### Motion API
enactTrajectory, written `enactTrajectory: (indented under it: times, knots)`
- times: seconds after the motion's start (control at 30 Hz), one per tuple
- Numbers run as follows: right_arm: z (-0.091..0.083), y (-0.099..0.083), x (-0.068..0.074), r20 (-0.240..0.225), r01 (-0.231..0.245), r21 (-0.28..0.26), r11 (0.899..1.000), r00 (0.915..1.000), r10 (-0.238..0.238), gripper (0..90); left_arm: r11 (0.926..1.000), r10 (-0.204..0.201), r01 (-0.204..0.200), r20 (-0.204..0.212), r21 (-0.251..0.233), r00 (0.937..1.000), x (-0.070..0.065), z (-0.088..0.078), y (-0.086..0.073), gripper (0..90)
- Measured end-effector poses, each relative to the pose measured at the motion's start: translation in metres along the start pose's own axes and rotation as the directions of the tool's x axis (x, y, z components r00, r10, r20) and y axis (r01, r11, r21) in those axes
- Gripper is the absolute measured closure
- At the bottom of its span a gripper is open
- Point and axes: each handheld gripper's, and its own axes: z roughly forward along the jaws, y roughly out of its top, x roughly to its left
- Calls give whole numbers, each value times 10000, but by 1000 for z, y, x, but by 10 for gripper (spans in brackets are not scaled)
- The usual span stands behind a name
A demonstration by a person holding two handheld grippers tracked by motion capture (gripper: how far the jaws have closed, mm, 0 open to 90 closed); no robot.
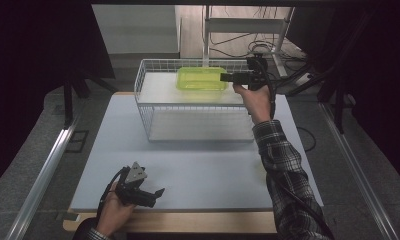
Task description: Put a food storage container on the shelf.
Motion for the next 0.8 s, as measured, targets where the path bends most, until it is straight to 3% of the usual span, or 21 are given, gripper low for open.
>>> enactTrajectory:
  times: [0.33,0.8]
  knots:
    - [-25,-14,3,-579,747,13,9972,9955,-745,280,9997,-178,181,185,-149,9997,0,-2,1,3]
    - [-46,-45,15,-1090,1701,-23,9854,9795,-1694,167,9998,-121,124,169,-185,9998,0,-1,1,4]
